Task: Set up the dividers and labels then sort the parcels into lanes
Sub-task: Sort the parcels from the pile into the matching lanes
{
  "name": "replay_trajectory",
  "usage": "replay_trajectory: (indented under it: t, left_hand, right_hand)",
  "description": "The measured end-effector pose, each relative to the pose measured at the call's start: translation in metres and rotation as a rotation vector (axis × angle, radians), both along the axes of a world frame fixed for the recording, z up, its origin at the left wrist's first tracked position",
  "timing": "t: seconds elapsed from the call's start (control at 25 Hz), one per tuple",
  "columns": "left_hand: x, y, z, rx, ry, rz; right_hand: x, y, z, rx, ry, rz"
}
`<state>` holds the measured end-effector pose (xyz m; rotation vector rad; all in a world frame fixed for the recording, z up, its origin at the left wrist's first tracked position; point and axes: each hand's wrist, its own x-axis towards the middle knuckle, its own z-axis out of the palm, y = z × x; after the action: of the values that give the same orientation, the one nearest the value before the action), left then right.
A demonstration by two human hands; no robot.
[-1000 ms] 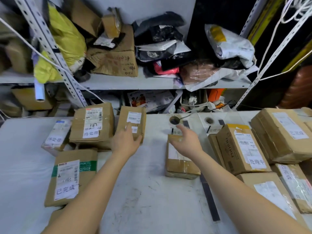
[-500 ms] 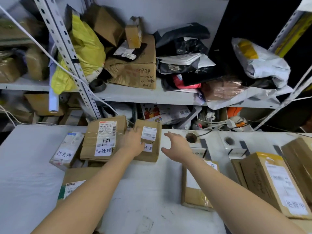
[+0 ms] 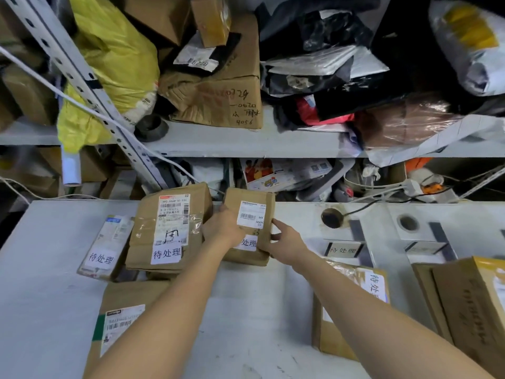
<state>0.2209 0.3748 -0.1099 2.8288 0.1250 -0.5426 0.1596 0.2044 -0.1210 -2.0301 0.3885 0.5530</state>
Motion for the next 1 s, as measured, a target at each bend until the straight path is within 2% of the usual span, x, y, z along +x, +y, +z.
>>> replay_trajectory:
  t: [0.24,0.6,0.8,1.0]
  left_hand:
    - [-0.014,0.000,0.018,-0.064,-0.025,-0.092]
    - [-0.084,-0.001,0.078,-0.328,-0.186,-0.074]
    - [-0.130,-0.010,0.096,-0.381,-0.227,-0.088]
    - [-0.194,-0.023,0.103,-0.314,-0.216,-0.143]
  right_hand:
    - [-0.017,-0.008,0.021,0.095,-0.012,-0.107]
    - [-0.084,-0.023,0.103,0.088,-0.136,-0.110]
    - [-0.141,-0.033,0.132,0.108,-0.121,-0.159]
    - [-0.211,-0.045,0.135,0.124,-0.104,-0.204]
